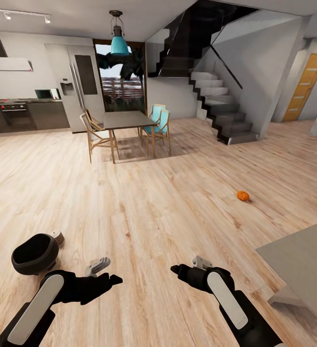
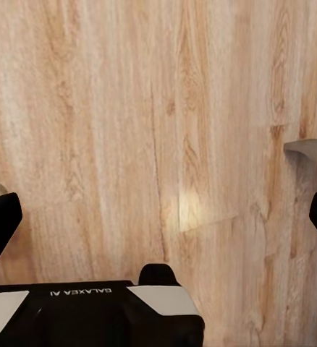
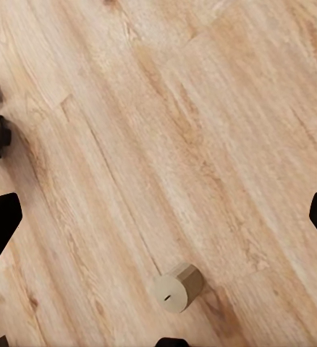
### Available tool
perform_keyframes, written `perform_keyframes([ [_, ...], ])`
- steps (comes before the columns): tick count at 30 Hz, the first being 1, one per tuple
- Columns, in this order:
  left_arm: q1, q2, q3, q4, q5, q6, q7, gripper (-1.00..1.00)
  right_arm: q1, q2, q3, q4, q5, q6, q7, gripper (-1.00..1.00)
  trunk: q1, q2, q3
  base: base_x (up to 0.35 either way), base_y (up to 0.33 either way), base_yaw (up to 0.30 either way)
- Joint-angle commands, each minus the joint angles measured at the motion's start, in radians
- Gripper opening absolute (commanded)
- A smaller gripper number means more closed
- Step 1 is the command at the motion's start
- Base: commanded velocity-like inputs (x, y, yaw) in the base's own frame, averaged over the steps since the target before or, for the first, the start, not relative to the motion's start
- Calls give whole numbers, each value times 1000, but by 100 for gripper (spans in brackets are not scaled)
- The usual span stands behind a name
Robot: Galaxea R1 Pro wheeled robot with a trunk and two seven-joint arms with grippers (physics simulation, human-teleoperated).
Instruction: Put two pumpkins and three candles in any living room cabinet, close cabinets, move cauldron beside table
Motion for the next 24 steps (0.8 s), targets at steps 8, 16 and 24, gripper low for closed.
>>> perform_keyframes([
  [8,-1,-1,-2,-1,8,-1,11,100,-1,-1,2,3,-10,0,-10,100,0,-1,-1,0,13,0],
  [16,-1,-2,1,-2,6,-3,15,100,-1,-1,2,7,-9,0,-11,100,11,-22,-10,0,0,0],
  [24,-1,-3,-1,16,-4,-6,23,100,-1,-4,5,-62,-6,3,-19,100,42,-78,-35,0,0,0],
])
